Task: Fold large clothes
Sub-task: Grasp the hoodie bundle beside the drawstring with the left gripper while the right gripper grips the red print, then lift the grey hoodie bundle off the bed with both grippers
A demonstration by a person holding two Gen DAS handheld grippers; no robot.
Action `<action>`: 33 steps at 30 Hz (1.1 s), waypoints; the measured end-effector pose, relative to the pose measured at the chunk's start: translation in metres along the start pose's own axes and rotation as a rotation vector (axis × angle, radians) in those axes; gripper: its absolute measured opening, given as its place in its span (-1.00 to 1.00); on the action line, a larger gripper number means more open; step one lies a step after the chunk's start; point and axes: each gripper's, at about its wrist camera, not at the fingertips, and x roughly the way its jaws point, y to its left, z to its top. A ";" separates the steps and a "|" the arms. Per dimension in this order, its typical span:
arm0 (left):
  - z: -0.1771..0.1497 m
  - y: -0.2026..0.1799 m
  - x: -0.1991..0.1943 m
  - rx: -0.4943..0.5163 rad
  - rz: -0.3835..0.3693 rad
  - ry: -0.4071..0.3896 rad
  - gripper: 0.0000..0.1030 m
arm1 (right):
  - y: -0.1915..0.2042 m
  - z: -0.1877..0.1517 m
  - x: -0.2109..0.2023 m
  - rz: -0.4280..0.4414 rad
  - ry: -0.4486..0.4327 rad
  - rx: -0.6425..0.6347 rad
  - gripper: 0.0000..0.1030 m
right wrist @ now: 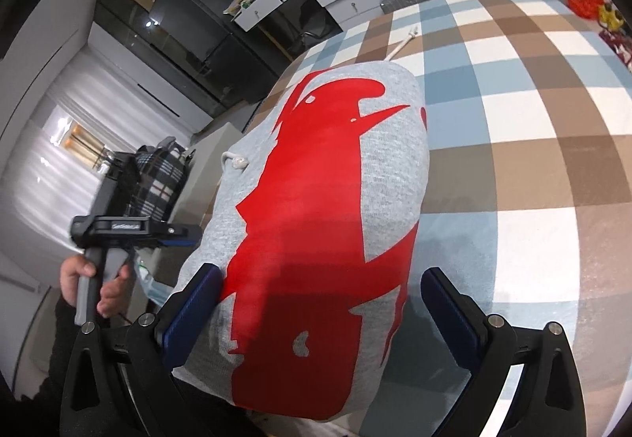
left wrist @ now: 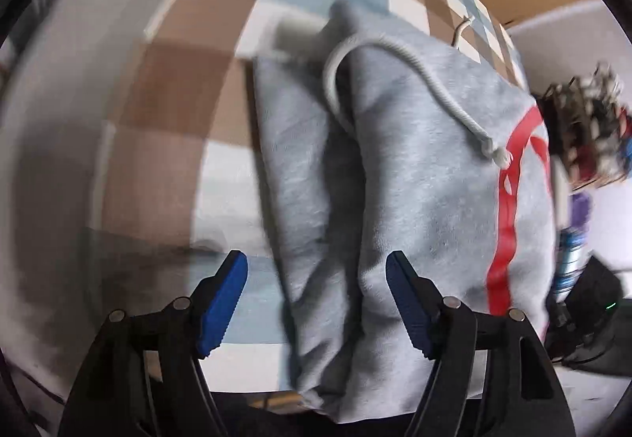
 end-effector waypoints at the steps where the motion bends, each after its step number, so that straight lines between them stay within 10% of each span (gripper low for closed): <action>1: 0.002 0.005 0.008 -0.024 -0.017 0.026 0.33 | 0.001 0.000 0.000 -0.002 -0.001 -0.003 0.97; 6: 0.006 -0.005 0.026 -0.007 -0.052 0.019 0.70 | 0.002 0.000 -0.001 -0.009 -0.005 -0.012 0.97; 16: 0.015 -0.054 0.050 0.164 -0.054 0.038 0.67 | 0.005 -0.001 -0.006 -0.024 -0.020 -0.027 0.94; 22: 0.026 -0.083 0.063 0.220 -0.021 0.062 0.61 | 0.009 -0.002 -0.015 0.004 -0.009 -0.055 0.52; 33: 0.044 -0.116 0.074 0.276 -0.008 0.109 0.62 | -0.037 -0.010 -0.018 0.257 0.121 0.129 0.55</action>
